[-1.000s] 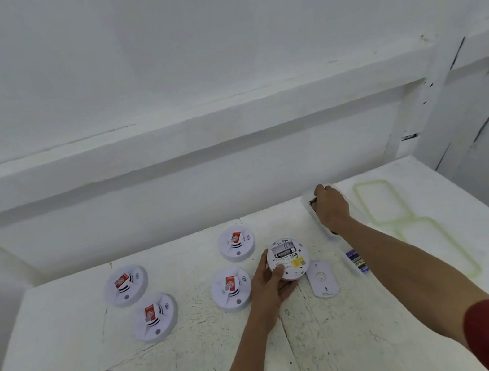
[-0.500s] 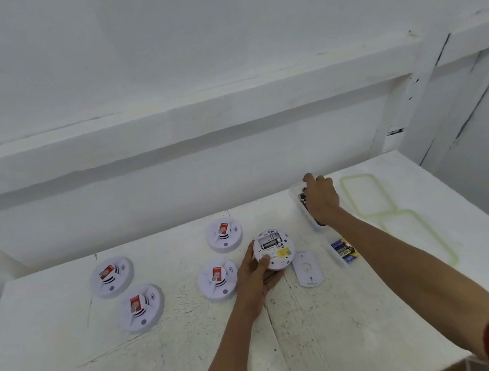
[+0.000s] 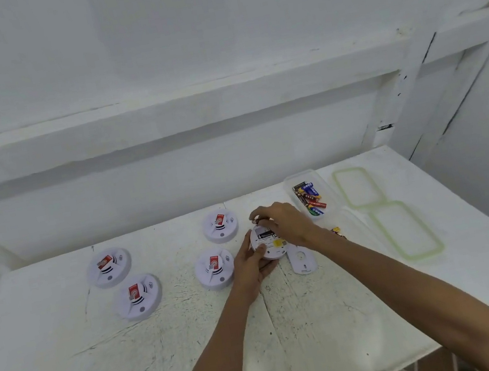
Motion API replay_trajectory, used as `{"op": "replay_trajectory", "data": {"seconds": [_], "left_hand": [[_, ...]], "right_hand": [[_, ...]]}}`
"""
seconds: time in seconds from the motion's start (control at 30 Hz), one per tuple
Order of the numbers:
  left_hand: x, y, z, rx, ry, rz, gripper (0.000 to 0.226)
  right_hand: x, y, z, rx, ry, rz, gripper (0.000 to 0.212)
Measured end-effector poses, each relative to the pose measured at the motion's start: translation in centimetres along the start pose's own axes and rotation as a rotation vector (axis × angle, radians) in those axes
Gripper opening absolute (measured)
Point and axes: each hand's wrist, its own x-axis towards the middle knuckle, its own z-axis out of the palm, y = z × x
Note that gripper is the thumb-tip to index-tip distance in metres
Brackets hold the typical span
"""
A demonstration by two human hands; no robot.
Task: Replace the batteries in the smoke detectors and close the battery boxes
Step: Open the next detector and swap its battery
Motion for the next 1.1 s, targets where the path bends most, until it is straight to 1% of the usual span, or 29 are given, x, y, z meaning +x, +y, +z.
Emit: {"op": "replay_trajectory", "data": {"seconds": [0.17,0.3,0.4,0.47,0.5,0.6,0.63,0.67,0.73,0.8,0.93,1.03,1.1], "left_hand": [[0.0,-0.1,-0.1,-0.016,0.005,-0.007,0.051],[0.1,-0.1,-0.2,-0.013,0.006,-0.005,0.052],[0.0,0.0,-0.2,-0.004,-0.005,0.002,0.052],[-0.2,0.1,-0.2,0.005,-0.015,0.006,0.05],[-0.2,0.2,-0.1,0.005,-0.017,0.006,0.05],[0.0,0.1,-0.2,0.001,-0.014,-0.001,0.052],[-0.1,0.1,-0.2,0.0,-0.012,-0.002,0.052],[0.0,0.1,-0.2,-0.001,-0.01,-0.001,0.052],[0.1,0.0,-0.3,-0.007,-0.005,0.0,0.053],[0.1,0.0,-0.3,-0.01,-0.005,0.002,0.053],[0.0,0.0,-0.3,-0.006,-0.012,0.007,0.051],[0.0,0.0,-0.2,-0.007,-0.017,0.014,0.052],[0.1,0.0,-0.3,-0.014,-0.015,0.009,0.053]], "right_hand": [[-0.8,0.6,0.5,-0.077,-0.049,-0.094,0.022],[-1.3,0.7,0.7,-0.07,0.013,-0.108,0.019],[-1.7,0.5,1.4,-0.093,0.082,-0.06,0.022],[-1.8,0.2,1.7,-0.033,0.129,0.046,0.031],[-1.8,0.0,1.7,0.021,0.136,0.134,0.039],[-1.9,-0.9,1.9,0.159,0.094,0.454,0.074],[-1.8,-1.1,2.0,0.182,0.072,0.543,0.081],[-1.6,-1.4,2.1,0.198,0.055,0.606,0.082],[-1.4,-1.8,2.3,0.209,0.051,0.666,0.07],[-1.2,-1.8,2.3,0.227,0.059,0.688,0.057],[-1.2,-1.9,2.2,0.314,0.063,0.748,0.053],[-1.3,-1.9,2.4,0.339,0.091,0.755,0.052],[-1.4,-1.9,2.1,0.369,0.108,0.762,0.046]]}}
